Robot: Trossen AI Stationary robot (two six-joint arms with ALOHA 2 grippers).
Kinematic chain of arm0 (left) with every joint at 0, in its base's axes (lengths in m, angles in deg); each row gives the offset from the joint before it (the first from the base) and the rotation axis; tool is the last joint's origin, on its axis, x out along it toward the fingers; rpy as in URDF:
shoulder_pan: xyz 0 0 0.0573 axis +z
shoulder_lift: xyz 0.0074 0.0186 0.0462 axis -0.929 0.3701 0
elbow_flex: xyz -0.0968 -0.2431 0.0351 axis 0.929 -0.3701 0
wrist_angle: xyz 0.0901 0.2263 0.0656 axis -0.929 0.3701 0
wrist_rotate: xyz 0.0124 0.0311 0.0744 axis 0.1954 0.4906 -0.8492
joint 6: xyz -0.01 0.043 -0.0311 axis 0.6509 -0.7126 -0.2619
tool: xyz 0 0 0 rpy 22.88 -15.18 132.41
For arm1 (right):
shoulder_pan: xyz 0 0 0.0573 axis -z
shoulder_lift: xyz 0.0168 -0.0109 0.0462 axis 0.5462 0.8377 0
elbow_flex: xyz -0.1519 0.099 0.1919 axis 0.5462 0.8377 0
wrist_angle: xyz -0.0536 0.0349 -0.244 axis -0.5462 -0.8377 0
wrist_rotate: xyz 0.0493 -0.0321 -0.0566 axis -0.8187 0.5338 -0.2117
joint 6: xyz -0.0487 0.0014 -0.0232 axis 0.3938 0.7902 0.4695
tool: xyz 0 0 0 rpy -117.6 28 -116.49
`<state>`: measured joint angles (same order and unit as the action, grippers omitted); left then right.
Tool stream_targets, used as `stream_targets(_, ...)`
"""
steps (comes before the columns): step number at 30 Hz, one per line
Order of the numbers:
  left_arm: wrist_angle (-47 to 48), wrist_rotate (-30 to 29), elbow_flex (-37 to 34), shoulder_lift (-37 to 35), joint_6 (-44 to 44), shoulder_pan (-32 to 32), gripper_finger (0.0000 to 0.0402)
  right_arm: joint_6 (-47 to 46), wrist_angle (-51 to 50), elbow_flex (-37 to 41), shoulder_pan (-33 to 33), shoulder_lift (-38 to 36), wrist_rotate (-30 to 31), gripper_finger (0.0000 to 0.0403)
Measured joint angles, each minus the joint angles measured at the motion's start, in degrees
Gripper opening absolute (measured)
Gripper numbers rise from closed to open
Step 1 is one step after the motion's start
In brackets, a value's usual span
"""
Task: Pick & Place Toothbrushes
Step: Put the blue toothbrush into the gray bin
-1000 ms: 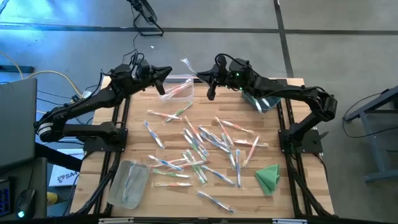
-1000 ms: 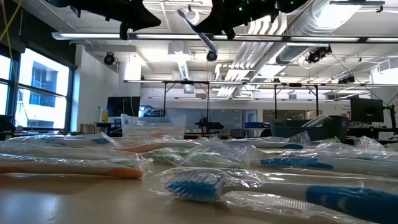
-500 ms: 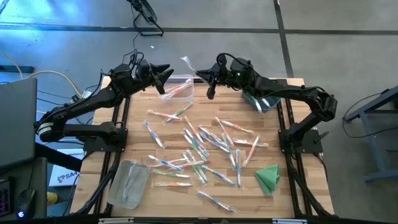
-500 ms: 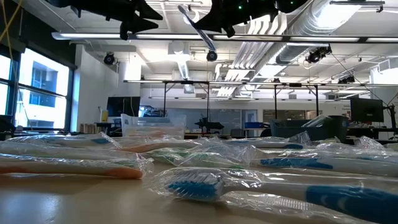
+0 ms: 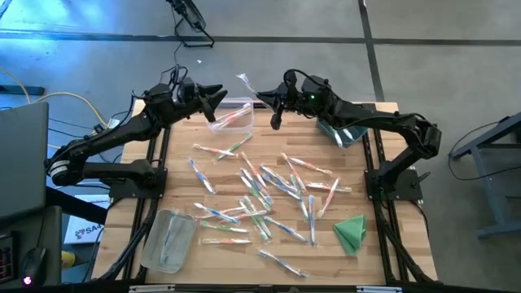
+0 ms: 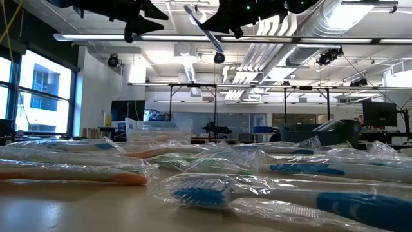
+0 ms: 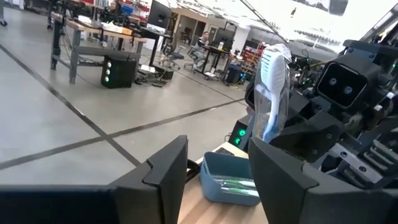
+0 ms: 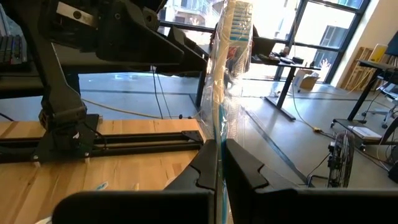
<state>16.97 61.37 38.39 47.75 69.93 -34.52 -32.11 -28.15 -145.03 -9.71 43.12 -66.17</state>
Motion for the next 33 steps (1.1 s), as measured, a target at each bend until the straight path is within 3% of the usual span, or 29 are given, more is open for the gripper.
stream_targets(20, -7.0, 4.6, 0.0, 0.4, 4.3, 0.0, 0.0168, -0.1, 3.5, 0.0, -0.1, 0.0, -4.1, 0.0004)
stream_targets(28, -15.8, 13.4, 0.0, 7.3, 6.1, -0.1, 0.0168, 0.0, 4.1, 0.0, -0.5, 0.0, -4.7, 0.0004)
stream_targets(33, -21.3, 14.9, 0.0, 11.9, 5.7, 0.0, 0.0168, 0.0, 4.1, 0.0, -0.5, 0.0, -5.6, 0.0004)
